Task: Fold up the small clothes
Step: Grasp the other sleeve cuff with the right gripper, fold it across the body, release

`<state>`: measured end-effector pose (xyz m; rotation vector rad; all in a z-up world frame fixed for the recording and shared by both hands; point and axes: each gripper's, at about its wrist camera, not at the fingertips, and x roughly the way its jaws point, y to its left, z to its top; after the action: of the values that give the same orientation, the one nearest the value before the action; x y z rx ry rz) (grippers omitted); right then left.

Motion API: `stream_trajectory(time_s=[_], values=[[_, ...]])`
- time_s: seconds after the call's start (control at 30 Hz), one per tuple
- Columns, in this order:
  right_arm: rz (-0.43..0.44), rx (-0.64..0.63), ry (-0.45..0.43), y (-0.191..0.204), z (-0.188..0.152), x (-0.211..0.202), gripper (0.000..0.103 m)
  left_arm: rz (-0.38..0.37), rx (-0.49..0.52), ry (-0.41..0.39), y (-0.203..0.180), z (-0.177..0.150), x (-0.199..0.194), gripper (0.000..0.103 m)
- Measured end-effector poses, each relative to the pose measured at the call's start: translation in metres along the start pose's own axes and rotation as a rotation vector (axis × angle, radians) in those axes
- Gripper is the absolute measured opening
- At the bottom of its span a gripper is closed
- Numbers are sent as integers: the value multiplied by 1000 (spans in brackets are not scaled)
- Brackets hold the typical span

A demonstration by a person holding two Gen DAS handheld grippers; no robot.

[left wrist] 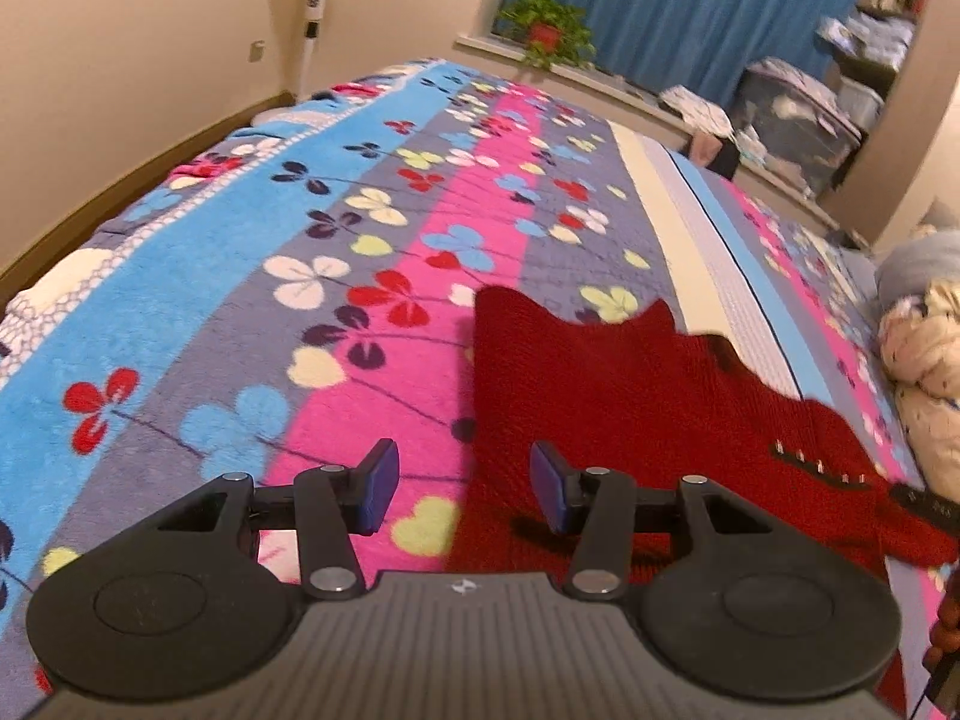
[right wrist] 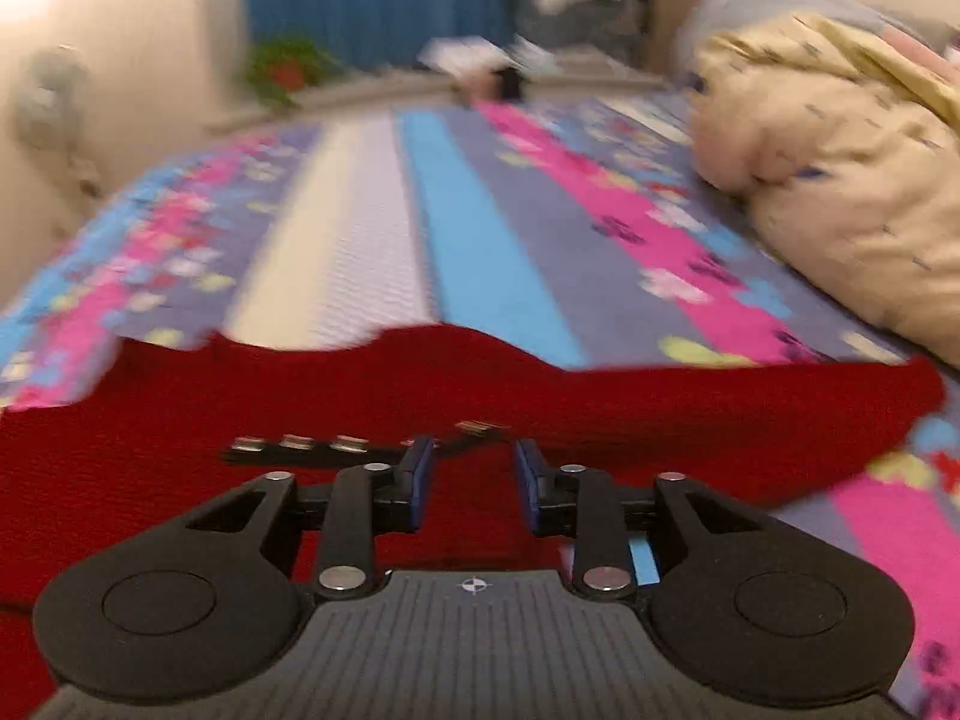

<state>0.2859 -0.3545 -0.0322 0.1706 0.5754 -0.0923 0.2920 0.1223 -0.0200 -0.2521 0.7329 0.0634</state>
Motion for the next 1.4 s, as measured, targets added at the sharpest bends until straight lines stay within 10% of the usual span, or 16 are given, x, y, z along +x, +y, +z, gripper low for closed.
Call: stream_trajectory(time_s=[0.17, 0.5, 0.93, 1.2, 1.27, 1.33, 1.4], values=[[22, -65, 221, 3, -19, 49, 42, -7, 59, 32, -12, -10, 11, 54], [44, 114, 90, -76, -32, -10, 52, 20, 191, 73, -35, -31, 40, 54], [-260, 679, -47, -253, -43, 15, 55, 122, 387, 137, -52, -65, 63, 61], [-172, 917, -209, -308, -59, 36, 59, 137, 417, 122, -57, -69, 63, 61], [-165, 910, -226, -312, -59, 41, 51, 136, 419, 121, -57, -69, 64, 61], [-160, 933, -226, -318, -59, 46, 13, 137, 420, 121, -57, -69, 64, 61], [-147, 963, -244, -321, -59, 46, 11, 137, 419, 121, -57, -68, 64, 61]])
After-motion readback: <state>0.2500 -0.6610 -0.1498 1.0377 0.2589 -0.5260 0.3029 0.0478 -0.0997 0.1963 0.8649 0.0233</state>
